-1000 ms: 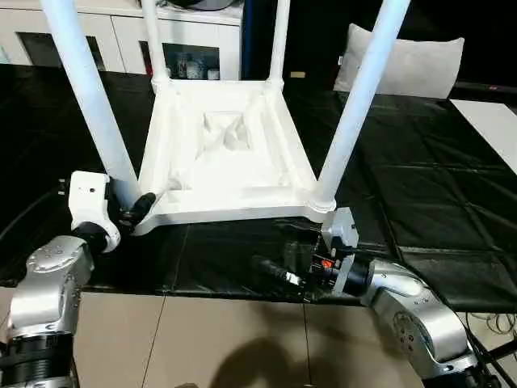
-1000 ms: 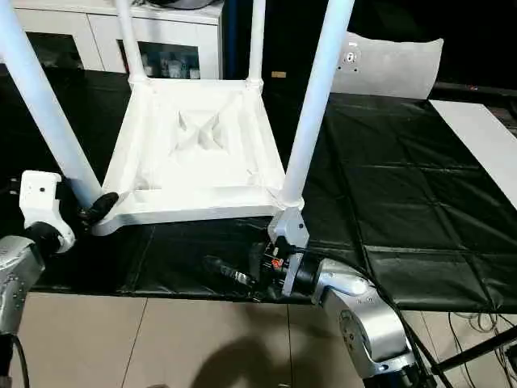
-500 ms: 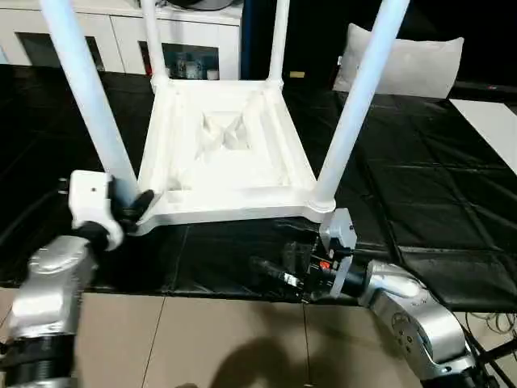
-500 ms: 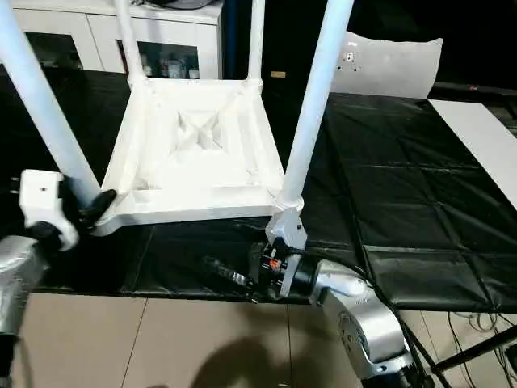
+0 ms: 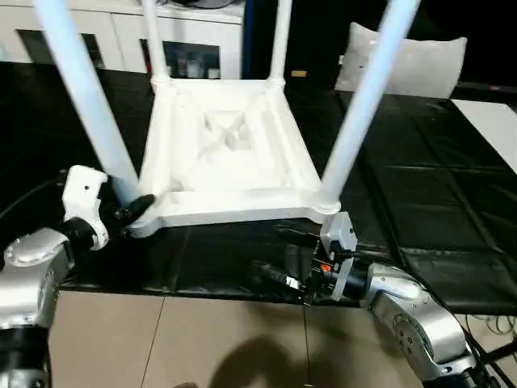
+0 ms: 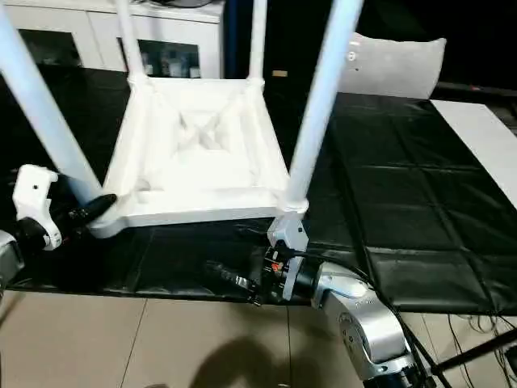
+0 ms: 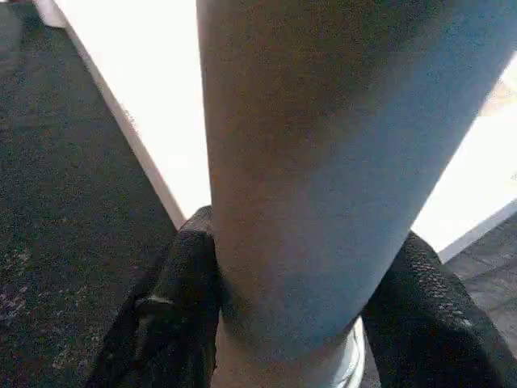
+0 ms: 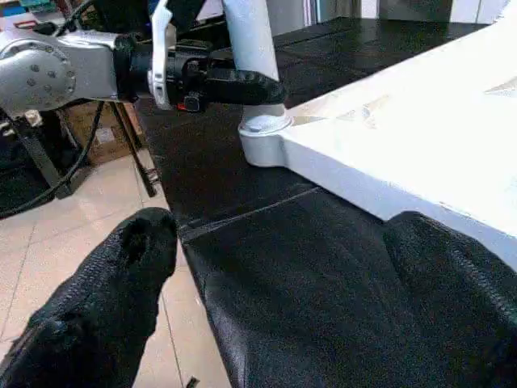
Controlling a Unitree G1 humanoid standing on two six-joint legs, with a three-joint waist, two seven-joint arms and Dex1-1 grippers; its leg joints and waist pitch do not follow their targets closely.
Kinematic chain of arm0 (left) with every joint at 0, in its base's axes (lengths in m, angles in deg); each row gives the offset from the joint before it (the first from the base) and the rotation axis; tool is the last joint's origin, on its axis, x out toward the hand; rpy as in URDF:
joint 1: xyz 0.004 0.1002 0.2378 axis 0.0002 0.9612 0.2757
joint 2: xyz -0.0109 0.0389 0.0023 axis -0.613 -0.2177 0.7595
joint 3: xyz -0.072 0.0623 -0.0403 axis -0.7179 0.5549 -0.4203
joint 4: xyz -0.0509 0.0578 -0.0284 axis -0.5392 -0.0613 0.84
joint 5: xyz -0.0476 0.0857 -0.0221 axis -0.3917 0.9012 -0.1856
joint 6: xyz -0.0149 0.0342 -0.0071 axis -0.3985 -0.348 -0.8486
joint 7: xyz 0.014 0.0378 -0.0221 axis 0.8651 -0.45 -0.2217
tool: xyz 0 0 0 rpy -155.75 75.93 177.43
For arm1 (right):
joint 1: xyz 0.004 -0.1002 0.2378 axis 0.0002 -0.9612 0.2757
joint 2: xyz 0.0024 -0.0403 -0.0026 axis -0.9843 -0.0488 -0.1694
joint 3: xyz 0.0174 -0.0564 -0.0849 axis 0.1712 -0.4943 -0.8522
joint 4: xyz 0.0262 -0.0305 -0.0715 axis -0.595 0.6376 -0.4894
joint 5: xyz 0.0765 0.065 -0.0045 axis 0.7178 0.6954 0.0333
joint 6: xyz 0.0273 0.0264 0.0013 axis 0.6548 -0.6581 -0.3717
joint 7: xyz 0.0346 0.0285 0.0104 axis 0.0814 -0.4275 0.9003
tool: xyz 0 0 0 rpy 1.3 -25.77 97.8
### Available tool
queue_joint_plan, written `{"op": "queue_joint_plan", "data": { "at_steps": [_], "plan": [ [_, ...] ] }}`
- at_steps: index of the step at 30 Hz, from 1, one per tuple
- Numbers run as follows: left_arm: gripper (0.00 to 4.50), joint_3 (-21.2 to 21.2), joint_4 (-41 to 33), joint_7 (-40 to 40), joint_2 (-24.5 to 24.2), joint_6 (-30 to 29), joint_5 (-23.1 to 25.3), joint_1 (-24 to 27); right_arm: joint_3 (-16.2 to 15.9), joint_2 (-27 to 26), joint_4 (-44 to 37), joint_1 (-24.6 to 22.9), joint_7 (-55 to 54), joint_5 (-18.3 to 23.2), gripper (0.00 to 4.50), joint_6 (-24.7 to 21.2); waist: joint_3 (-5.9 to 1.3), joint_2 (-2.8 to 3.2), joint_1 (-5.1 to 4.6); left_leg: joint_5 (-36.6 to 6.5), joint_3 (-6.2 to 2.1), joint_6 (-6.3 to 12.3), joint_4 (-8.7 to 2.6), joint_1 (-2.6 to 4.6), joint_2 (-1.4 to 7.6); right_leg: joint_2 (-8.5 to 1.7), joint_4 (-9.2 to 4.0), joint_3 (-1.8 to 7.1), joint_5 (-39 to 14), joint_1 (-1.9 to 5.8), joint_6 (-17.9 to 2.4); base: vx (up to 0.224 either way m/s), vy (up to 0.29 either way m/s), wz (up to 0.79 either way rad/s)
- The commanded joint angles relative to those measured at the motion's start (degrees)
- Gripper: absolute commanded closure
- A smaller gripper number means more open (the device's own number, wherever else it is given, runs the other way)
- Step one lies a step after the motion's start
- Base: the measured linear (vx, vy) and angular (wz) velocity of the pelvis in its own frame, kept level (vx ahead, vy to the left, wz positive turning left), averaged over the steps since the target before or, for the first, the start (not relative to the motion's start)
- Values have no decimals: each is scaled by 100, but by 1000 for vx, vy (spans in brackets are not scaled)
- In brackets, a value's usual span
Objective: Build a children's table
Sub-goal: Flip table
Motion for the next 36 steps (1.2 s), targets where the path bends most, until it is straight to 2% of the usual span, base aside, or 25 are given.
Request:
{"op": "queue_joint_plan", "data": {
  "at_steps": [1,4,5,9,11,13,14,15,16,19,21,23,25,26,27,28,29,31,33,34,35,36],
  "plan": [
    [246,117,141,-317,9,38,-187,-171,-1,52,-11,27,47,7,0,34,-338,118,3,-1031,-151,9,-556,55,407,-526,-336,426,-1077,223,-1216,0,0,0],
    [246,102,207,-323,13,39,-209,-211,2,61,-17,17,48,12,0,38,-338,134,22,-1101,-157,-39,-563,58,417,-530,-334,427,-1101,226,-1221,0,0,0],
    [246,42,198,-106,91,-57,-217,-243,6,60,-26,6,18,-2,0,47,-341,147,26,-1112,-156,-58,-562,58,417,-530,-328,427,-1066,230,-1231,0,0,0],
    [246,-237,-55,665,488,-347,-352,-246,29,-2,38,28,-145,-123,0,125,-332,137,41,-1221,-149,-119,-561,61,440,-542,-325,431,-1135,230,-1283,0,0,0],
    [246,-570,-502,1479,1118,-588,-630,-146,52,-130,205,107,-419,-298,0,226,-314,73,68,-1279,-140,-95,-551,43,426,-560,-387,434,-1481,230,-1220,0,0,0],
    [246,-695,-797,1838,1550,-707,-845,-23,94,-239,359,192,-690,-444,0,298,-311,71,68,-1271,-148,-74,-538,22,420,-573,-413,428,-1757,239,-1147,0,0,0],
    [246,-685,-963,1947,1762,-753,-946,66,134,-309,456,251,-858,-515,0,333,-310,5,56,-1222,-139,-39,-532,12,404,-559,-444,424,-1932,234,-1056,0,0,0],
    [246,-684,-973,1954,1775,-756,-952,72,137,-313,462,255,-868,-519,0,335,-318,28,63,-1174,-148,-43,-525,10,413,-576,-420,425,-1957,241,-1047,0,0,0],
    [246,-634,-1199,2129,2094,-819,-1082,198,231,-437,610,362,-1161,-583,0,336,-315,14,60,-1111,-139,-4,-517,4,405,-564,-429,427,-2021,226,-996,0,0,0],
    [246,-559,-1403,2260,2347,-936,-1127,305,352,-579,758,474,-1485,-604,0,311,-332,-26,31,-926,-134,69,-510,-10,394,-532,-431,416,-1903,216,-959,0,0,0],
    [246,-483,-1578,2328,2519,-1107,-1138,411,475,-744,870,574,-1740,-577,0,268,-346,-21,27,-723,-131,133,-502,-28,397,-532,-382,426,-1569,228,-1007,0,0,0],
    [246,-455,-1736,2363,2662,-1343,-1187,499,643,-943,1050,720,-2022,-514,0,249,-362,-38,2,-488,-117,229,-488,-27,389,-506,-336,418,-1193,226,-1084,0,0,0],
    [246,-446,-1779,2369,2694,-1420,-1204,522,713,-1014,1122,781,-2096,-460,0,244,-377,-23,-6,-334,-110,296,-470,-18,385,-487,-310,414,-931,220,-1132,0,0,0],
    [246,-345,-1871,2351,2697,-1498,-1165,598,931,-1207,1291,951,-2265,-222,0,139,-385,-66,-8,-254,-101,355,-463,-15,386,-491,-289,416,-809,229,-1161,0,0,0],
    [246,-344,-1871,2350,2697,-1498,-1164,598,932,-1208,1292,952,-2266,-221,0,138,-380,-54,-14,-234,-107,376,-471,-34,386,-501,-283,422,-789,239,-1175,0,0,0],
    [246,-266,-1952,2342,2694,-1557,-1158,657,1106,-1364,1448,1114,-2388,-20,0,47,-385,-45,-15,-277,-97,381,-464,-20,382,-483,-288,414,-804,222,-1165,0,0,0],
    [246,-241,-2002,2349,2709,-1607,-1199,683,1233,-1479,1599,1268,-2482,121,0,-23,-382,-72,-48,-308,-92,390,-470,-24,384,-488,-277,422,-803,225,-1185,0,0,0],
    [246,-236,-2031,2369,2728,-1646,-1249,688,1339,-1574,1748,1412,-2581,201,0,-51,-367,-54,-22,-401,-64,352,-459,-1,369,-472,-312,425,-980,189,-1119,0,0,0],
    [246,-225,-2049,2384,2740,-1664,-1267,695,1456,-1689,1888,1547,-2646,330,0,-71,-356,-69,-29,-443,-69,318,-472,-31,363,-475,-322,425,-1074,208,-1063,0,0,0],
    [246,-216,-2115,2393,2781,-1756,-1297,712,1643,-1876,2163,1785,-2816,437,0,-43,-341,-73,-60,-694,-79,219,-490,-19,365,-484,-354,421,-1453,190,-973,0,0,0],
    [246,-221,-2152,2430,2820,-1790,-1296,717,1714,-1953,2308,1900,-2892,484,0,-59,-336,-102,-81,-767,-75,194,-489,-29,356,-484,-362,422,-1579,190,-932,0,0,0],
    [246,-234,-2178,2468,2862,-1816,-1311,716,1761,-2010,2416,1982,-2961,506,0,-55,-324,-102,-99,-876,-96,129,-503,-56,349,-490,-383,414,-1879,208,-814,0,0,0]
  ]
}}
